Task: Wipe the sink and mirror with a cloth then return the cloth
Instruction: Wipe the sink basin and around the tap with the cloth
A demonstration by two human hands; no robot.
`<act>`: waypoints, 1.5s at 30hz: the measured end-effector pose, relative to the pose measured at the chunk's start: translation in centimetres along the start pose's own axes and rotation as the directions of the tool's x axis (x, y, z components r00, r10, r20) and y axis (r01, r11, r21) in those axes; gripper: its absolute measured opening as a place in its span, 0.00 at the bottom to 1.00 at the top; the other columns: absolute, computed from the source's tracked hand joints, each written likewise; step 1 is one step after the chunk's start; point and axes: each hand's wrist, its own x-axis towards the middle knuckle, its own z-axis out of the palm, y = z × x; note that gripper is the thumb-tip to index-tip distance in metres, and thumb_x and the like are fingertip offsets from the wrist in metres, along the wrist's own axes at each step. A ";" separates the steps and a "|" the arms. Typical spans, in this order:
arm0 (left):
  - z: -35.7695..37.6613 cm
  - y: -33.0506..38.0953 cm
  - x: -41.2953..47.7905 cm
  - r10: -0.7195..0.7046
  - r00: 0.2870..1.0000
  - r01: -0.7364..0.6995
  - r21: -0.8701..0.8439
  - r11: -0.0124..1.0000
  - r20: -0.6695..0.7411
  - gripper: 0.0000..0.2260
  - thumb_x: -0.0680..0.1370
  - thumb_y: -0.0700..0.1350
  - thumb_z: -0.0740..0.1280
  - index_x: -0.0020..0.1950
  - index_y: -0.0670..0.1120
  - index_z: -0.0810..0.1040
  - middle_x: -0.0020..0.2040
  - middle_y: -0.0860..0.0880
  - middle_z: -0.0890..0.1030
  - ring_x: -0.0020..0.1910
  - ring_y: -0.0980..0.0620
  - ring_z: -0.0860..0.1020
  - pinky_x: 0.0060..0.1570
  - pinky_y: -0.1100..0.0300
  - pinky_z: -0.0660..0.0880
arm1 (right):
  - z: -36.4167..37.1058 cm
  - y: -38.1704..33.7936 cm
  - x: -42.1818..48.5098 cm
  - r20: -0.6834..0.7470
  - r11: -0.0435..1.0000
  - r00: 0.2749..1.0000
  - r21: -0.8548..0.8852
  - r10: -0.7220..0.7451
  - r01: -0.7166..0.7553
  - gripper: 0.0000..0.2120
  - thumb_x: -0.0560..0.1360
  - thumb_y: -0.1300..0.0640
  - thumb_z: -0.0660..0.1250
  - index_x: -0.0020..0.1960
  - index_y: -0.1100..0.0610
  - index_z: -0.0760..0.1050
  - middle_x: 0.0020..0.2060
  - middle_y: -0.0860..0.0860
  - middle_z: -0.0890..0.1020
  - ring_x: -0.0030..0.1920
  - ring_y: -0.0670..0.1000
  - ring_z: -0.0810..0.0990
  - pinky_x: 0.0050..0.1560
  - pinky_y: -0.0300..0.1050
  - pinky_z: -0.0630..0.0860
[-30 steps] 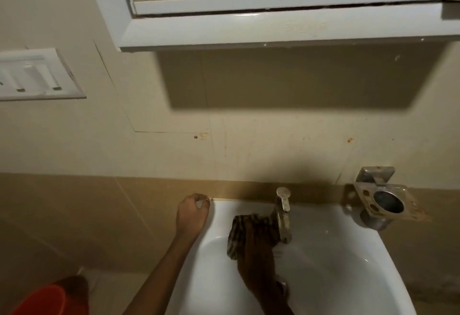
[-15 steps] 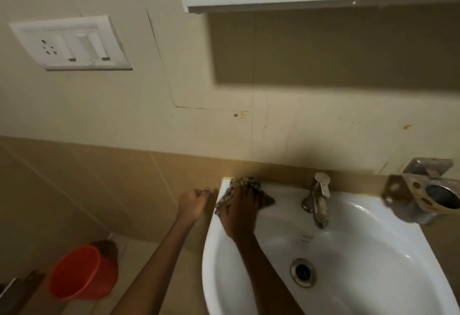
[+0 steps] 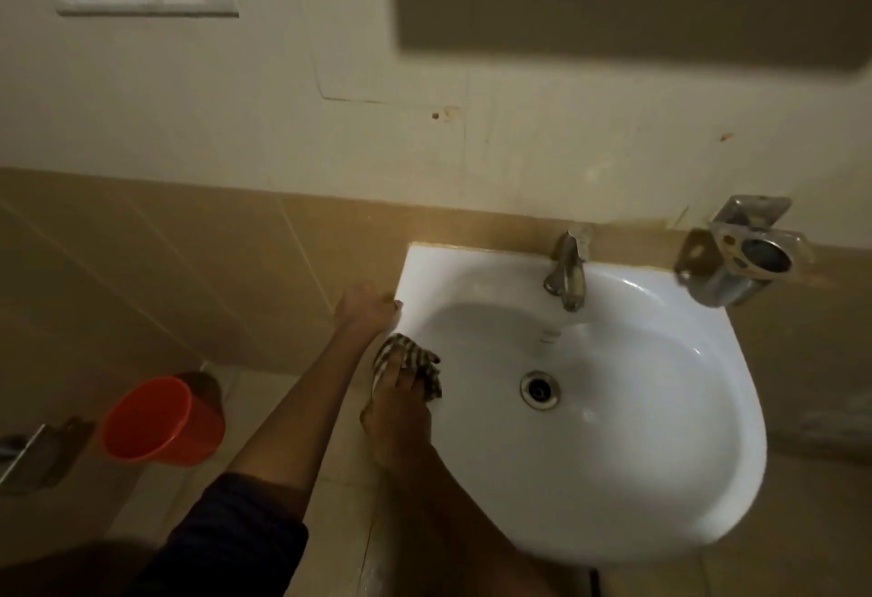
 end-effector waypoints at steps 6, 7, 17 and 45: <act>2.2 1.5 -2.3 0.104 0.994 -0.108 0.133 0.985 0.040 0.23 0.72 0.42 0.70 0.63 0.34 0.69 0.63 0.35 0.74 0.61 0.37 0.75 0.58 0.48 0.74 | -3.9 6.2 -7.8 0.143 0.982 0.974 -0.040 -0.175 0.183 0.34 0.73 0.56 0.60 0.75 0.60 0.50 0.67 0.62 0.69 0.65 0.61 0.71 0.62 0.55 0.70; 2.5 1.1 -2.2 0.115 0.993 -0.116 0.122 0.986 0.018 0.18 0.72 0.38 0.68 0.60 0.34 0.71 0.60 0.34 0.76 0.58 0.36 0.76 0.57 0.46 0.75 | -4.7 7.6 -8.9 0.103 0.967 0.963 -0.040 -0.247 0.252 0.32 0.73 0.55 0.59 0.74 0.60 0.55 0.64 0.60 0.74 0.61 0.60 0.75 0.57 0.52 0.74; 3.9 0.9 -2.5 0.166 0.986 -0.152 0.315 0.937 -0.018 0.23 0.75 0.39 0.67 0.66 0.32 0.65 0.66 0.31 0.69 0.66 0.33 0.68 0.65 0.45 0.66 | -15.7 27.1 -13.0 0.303 0.672 0.779 -0.394 -0.549 0.627 0.33 0.66 0.38 0.67 0.66 0.51 0.70 0.48 0.47 0.81 0.45 0.48 0.77 0.49 0.42 0.65; 6.2 0.6 0.4 0.198 0.970 -0.160 0.244 0.956 -0.141 0.12 0.68 0.31 0.63 0.50 0.38 0.73 0.52 0.36 0.80 0.51 0.34 0.78 0.47 0.50 0.75 | -14.7 21.7 12.4 -0.270 0.971 0.960 -0.239 -0.073 0.007 0.30 0.66 0.52 0.70 0.64 0.64 0.70 0.56 0.65 0.79 0.56 0.64 0.78 0.59 0.60 0.74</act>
